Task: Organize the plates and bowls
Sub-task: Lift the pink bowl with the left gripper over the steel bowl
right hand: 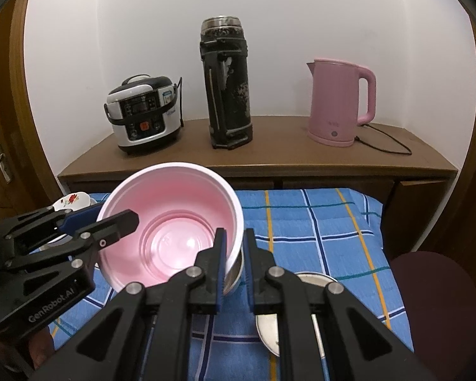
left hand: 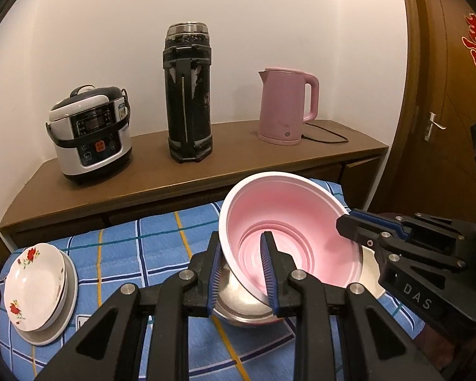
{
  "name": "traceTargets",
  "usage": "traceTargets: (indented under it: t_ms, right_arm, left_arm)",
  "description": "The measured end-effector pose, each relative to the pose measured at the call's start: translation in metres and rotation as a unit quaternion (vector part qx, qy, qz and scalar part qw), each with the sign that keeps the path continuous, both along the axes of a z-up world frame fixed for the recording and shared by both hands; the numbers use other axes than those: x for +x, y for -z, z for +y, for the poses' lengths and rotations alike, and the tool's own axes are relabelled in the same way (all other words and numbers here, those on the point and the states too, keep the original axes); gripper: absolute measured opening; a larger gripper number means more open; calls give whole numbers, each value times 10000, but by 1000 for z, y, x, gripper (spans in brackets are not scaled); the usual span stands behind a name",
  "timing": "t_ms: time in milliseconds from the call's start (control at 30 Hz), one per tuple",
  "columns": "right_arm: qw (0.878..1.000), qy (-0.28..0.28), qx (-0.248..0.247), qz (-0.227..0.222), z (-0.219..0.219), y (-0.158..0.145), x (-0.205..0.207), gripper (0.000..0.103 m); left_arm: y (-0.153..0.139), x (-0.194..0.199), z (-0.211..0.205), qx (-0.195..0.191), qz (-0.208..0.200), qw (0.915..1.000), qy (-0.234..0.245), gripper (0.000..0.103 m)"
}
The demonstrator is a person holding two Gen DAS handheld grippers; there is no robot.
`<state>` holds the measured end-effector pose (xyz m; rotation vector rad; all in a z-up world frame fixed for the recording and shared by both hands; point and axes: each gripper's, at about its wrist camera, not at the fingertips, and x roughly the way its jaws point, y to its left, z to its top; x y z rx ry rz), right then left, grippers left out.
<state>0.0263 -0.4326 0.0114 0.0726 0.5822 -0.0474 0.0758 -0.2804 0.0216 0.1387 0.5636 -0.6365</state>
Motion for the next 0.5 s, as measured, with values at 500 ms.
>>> traceTargets:
  t_ms: [500]
  right_arm:
    - [9996, 1, 3, 283, 6, 13, 22, 11]
  left_arm:
    - [15, 22, 0, 49, 178, 9998, -119, 26]
